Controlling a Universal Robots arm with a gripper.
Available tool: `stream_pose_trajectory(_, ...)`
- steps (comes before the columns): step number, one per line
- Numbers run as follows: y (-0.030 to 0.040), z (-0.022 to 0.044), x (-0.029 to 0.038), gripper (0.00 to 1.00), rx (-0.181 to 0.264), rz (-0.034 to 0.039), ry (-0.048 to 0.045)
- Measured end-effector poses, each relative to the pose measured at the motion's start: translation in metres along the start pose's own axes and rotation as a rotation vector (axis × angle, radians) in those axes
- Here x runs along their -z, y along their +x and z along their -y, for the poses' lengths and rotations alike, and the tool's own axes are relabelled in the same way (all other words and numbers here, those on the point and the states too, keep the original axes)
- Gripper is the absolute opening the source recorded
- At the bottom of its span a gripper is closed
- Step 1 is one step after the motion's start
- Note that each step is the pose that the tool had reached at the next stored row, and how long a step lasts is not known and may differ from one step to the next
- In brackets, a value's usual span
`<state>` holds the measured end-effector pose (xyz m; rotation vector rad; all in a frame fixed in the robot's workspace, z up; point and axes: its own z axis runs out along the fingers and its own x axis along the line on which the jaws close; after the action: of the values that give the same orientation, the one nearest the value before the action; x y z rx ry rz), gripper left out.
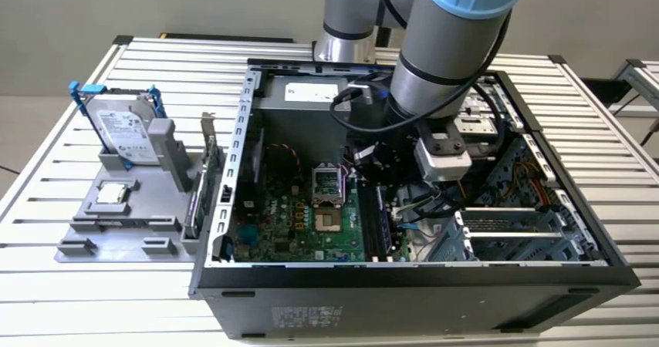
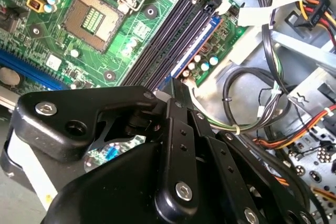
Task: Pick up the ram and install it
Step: 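Press down the ram until it locks into place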
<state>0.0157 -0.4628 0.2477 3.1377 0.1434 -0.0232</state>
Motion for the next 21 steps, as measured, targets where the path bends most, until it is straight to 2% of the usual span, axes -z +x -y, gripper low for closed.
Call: stream_pose_trajectory(21,-0.0002,0.0014,0.0000,0.00,0.169,0.0001,-0.0025)
